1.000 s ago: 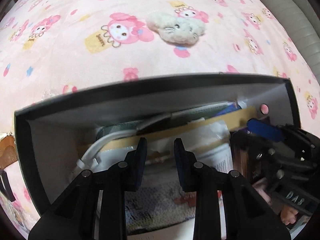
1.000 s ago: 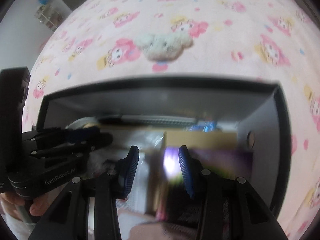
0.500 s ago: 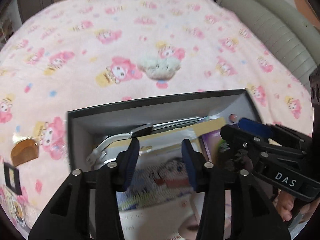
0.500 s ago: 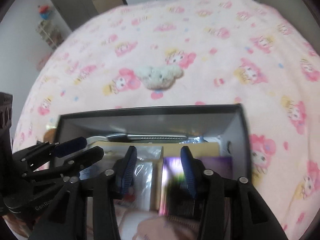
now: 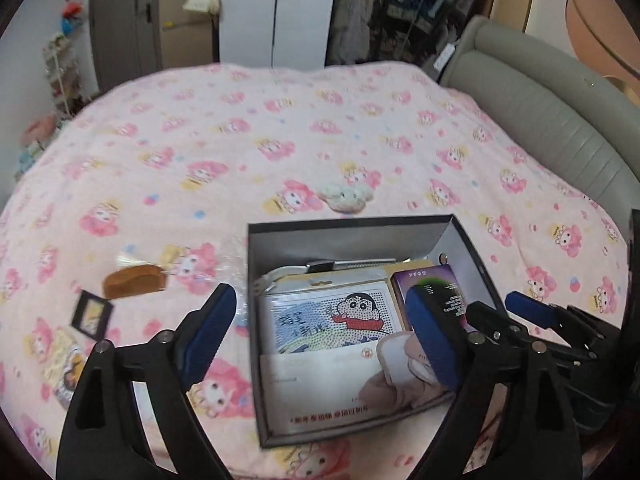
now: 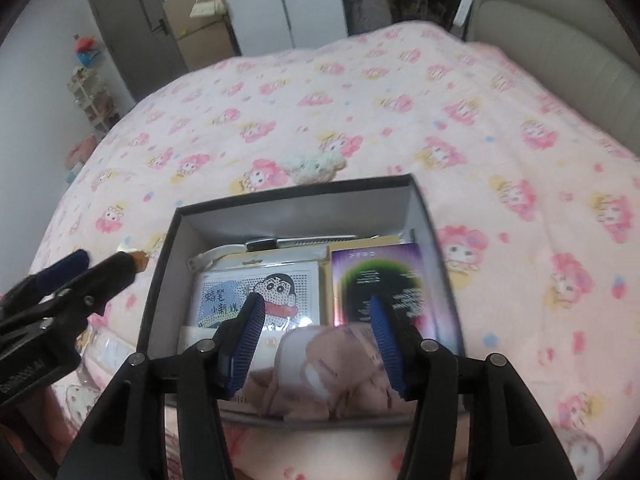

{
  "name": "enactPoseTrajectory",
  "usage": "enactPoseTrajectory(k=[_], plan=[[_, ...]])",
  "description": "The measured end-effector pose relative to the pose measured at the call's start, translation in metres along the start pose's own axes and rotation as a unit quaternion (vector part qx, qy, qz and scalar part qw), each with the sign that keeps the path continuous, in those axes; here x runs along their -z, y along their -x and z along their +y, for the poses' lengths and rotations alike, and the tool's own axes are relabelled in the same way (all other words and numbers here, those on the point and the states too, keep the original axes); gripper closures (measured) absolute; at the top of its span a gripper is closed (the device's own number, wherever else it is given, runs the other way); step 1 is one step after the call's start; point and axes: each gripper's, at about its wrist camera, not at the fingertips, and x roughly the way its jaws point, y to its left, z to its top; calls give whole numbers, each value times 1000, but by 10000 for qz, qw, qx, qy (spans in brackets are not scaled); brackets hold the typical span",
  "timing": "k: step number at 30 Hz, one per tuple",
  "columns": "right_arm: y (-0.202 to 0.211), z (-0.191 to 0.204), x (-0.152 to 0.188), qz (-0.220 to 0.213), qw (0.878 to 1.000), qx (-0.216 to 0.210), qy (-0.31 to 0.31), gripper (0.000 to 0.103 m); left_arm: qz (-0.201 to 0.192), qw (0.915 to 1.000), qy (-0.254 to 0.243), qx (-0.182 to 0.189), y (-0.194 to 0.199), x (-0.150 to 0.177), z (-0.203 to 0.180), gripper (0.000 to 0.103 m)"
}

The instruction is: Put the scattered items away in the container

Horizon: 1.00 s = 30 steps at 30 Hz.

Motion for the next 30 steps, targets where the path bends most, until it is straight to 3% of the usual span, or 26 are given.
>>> enactPoseTrajectory(k=[2,5,9,16,26,30], plan=[[19,6,8,-174,9998,-97,-11,39,-149,9999,74,14,20,3,2,9],[46,16,19,-424,9991,-48,67,33,-317,9993,198,27,46,10,5,5],[77,26,32,-681,9975,107,162,33,-557,9981,178,-203,75,23,5,4],[110,25,56,-982,9949,218,74,32,-740,9969,259,-71,107,44,5,1],[123,18,85,-1099,9930,443,26,32,-504,9984,90,-225,101,76,-1,1],[119,15,89,-1009,9938,466,-56,32,-597,9976,46,-341,102,79,-2,1]])
